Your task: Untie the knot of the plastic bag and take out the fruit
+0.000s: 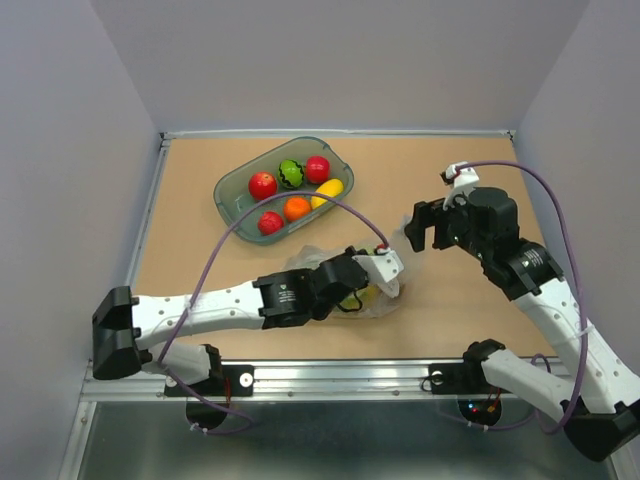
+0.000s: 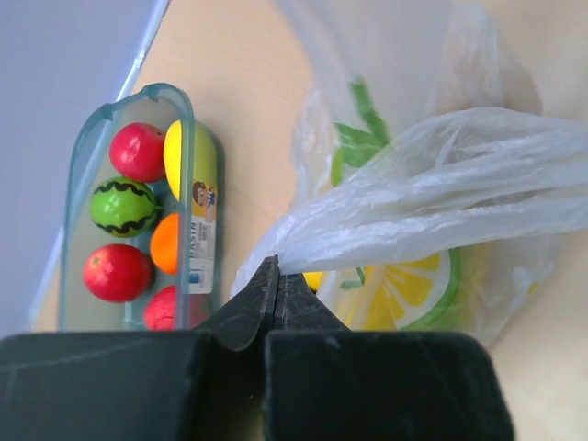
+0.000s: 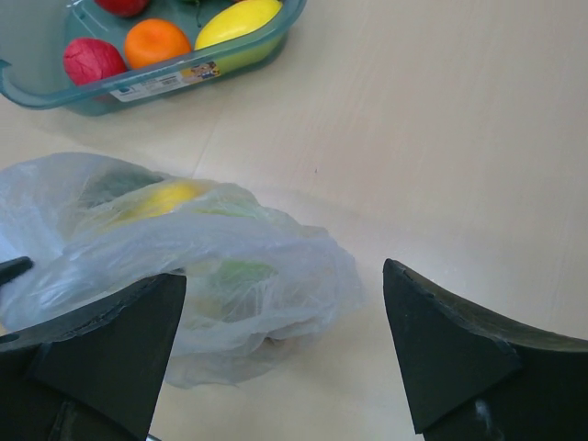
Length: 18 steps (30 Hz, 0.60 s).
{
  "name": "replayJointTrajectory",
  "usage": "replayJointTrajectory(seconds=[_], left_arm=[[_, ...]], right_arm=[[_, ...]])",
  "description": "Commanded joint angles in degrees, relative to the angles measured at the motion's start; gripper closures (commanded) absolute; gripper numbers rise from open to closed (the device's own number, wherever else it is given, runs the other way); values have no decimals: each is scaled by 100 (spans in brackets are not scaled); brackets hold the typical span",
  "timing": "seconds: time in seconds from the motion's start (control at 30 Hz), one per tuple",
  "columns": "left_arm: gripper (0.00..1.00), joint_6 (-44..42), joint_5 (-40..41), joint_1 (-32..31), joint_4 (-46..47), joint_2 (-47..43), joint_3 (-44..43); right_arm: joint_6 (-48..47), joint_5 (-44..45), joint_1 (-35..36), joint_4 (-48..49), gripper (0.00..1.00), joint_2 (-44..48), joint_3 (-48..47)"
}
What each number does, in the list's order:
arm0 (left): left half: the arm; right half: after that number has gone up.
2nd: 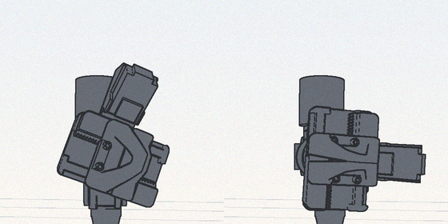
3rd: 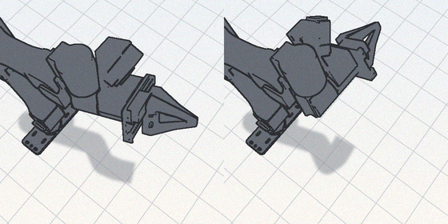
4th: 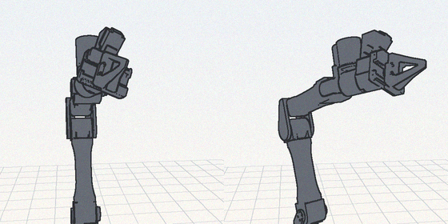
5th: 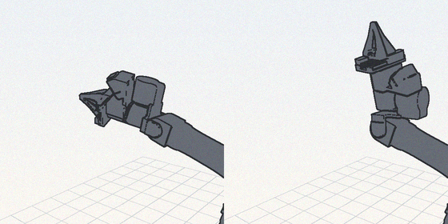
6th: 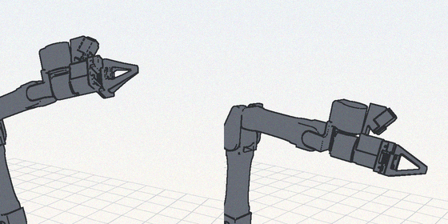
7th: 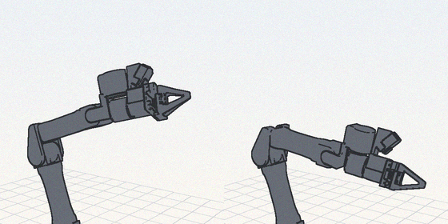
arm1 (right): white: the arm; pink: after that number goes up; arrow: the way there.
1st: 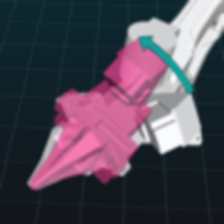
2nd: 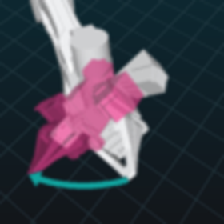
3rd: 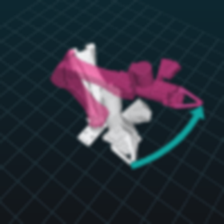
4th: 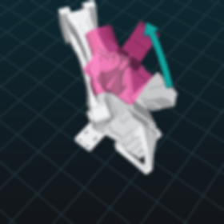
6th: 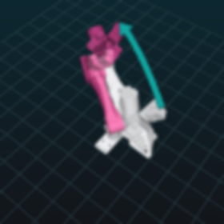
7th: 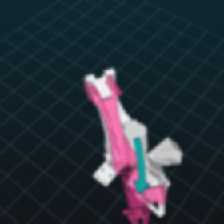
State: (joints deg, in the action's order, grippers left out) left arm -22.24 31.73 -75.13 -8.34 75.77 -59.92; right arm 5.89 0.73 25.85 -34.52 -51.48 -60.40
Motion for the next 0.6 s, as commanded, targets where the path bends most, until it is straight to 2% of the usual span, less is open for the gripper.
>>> replayJointTrajectory(seconds=[0.0, 0.07, 0.3, 0.47, 0.57], left_arm=[[100, 1694, 421, 156, 746, -755, 261], [100, 2561, 501, 331, 755, -983, 375], [100, 4480, 607, 640, 781, -1416, 613], [100, 5973, 668, 894, 764, -1749, 762], [100, 6494, 659, 1193, 676, -2048, 929]], right_arm=[[246, -249, -9, 25, 8, -125, -462], [333, -327, -9, 25, 8, -283, -708], [676, -925, -1, 42, 8, -836, -1088], [887, -882, -1, 51, 8, -995, -764], [1037, -846, -1, 51, 12, -1065, -377]])
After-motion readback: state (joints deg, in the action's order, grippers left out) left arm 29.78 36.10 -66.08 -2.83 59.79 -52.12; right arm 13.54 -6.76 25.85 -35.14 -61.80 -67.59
